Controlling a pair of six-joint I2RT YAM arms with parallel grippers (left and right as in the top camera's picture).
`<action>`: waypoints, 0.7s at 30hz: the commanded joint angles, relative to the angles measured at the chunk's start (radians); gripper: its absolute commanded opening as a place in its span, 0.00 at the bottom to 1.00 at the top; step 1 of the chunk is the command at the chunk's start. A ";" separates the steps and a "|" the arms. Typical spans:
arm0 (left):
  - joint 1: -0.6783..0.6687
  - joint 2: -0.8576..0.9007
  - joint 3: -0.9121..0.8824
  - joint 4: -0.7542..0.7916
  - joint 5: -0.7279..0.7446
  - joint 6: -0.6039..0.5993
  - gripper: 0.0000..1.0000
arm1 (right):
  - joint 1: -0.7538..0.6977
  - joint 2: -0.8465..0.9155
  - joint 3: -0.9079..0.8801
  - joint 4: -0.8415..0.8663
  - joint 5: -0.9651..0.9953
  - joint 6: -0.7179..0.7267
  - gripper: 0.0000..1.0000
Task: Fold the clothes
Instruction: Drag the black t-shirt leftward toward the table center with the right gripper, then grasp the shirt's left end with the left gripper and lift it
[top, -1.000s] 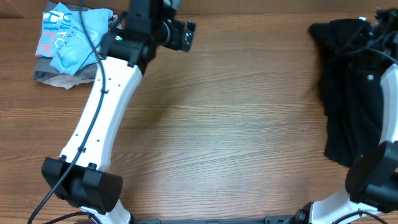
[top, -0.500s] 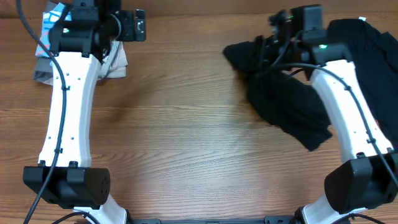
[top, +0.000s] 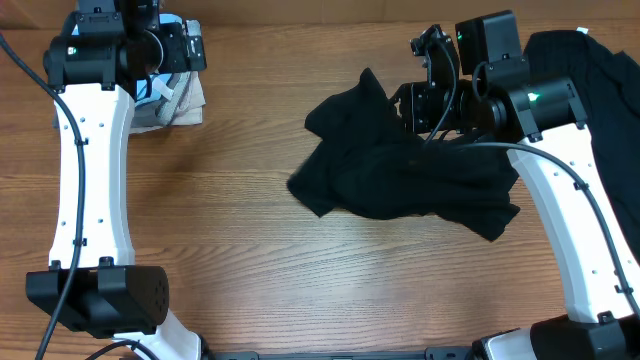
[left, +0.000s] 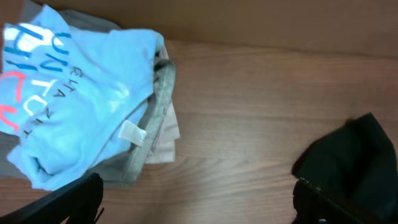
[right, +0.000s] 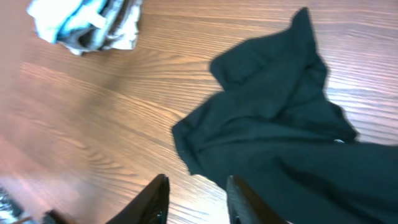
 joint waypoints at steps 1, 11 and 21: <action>-0.005 -0.003 0.021 -0.043 0.127 0.072 0.99 | -0.010 -0.001 0.018 -0.014 0.131 0.028 0.44; -0.154 0.057 -0.031 -0.232 0.232 0.288 0.98 | -0.200 0.007 0.015 -0.078 0.225 0.138 0.65; -0.248 0.319 -0.121 -0.202 0.232 0.504 0.98 | -0.280 0.013 -0.116 -0.045 0.224 0.129 0.69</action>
